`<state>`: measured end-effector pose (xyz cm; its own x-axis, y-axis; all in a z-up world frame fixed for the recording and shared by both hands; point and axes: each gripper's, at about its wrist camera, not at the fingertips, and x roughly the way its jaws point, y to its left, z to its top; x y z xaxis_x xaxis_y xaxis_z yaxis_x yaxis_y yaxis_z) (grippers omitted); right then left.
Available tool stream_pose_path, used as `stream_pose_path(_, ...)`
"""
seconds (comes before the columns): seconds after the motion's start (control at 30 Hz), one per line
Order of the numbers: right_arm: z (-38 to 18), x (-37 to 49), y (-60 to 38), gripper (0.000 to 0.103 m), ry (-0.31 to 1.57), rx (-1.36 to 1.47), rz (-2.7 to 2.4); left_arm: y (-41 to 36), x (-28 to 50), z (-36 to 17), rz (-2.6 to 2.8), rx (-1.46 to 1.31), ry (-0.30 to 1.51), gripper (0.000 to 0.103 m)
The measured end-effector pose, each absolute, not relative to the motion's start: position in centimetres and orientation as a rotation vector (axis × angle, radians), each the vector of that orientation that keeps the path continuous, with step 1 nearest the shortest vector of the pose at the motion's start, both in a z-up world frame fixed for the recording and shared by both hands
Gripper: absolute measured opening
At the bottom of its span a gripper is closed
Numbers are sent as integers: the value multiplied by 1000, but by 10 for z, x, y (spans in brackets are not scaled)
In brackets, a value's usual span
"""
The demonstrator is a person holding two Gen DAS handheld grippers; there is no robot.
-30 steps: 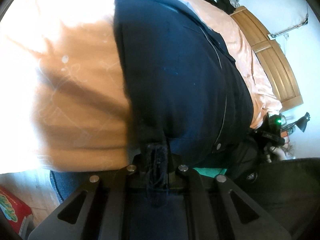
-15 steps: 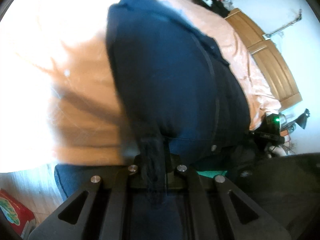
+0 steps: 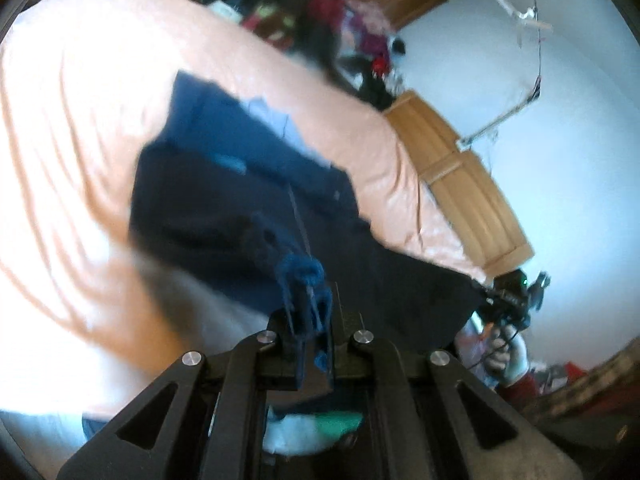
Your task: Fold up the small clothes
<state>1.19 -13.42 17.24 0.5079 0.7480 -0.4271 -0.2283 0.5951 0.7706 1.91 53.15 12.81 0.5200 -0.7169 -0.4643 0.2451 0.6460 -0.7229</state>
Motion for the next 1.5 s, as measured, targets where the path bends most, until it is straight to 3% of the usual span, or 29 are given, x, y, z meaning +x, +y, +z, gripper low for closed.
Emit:
stream_pose_path(0.23, 189, 124, -134, 6, 795, 693, 615, 540, 124, 168, -552, -590, 747, 6)
stream_pose_path(0.47, 177, 272, -130, 6, 842, 644, 563, 536, 272, 161, -473, -543, 754, 6)
stream_pose_path(0.63, 116, 354, -119, 7, 952, 540, 460, 519, 372, 105, -388, -472, 865, 9)
stream_pose_path(0.77, 41, 394, -116, 14, 1089, 478, 334, 507, 431, 13, -260, -370, 1044, 19)
stream_pose_path(0.83, 16, 396, -117, 18, 1115, 473, 292, 517, 443, -11, -260, -459, 1034, 20)
stream_pose_path(0.9, 8, 389, -115, 29, 1096, 497, 325, 521, 446, -11, -270, -486, 1021, 20)
stream_pose_path(1.1, 12, 381, -105, 31, 1068, 417, 306, 519, 442, -5, -288, -467, 991, 20)
stream_pose_path(1.2, 27, 393, -95, 31, 1051, 307, 259, 508, 421, 29, -243, -335, 937, 21)
stream_pose_path(1.37, 44, 386, -81, 31, 996, 247, 285, 500, 390, 77, -225, -215, 797, 34)
stream_pose_path(1.5, 12, 391, -69, 32, 1083, 225, 269, 486, 405, 51, -271, -170, 931, 36)
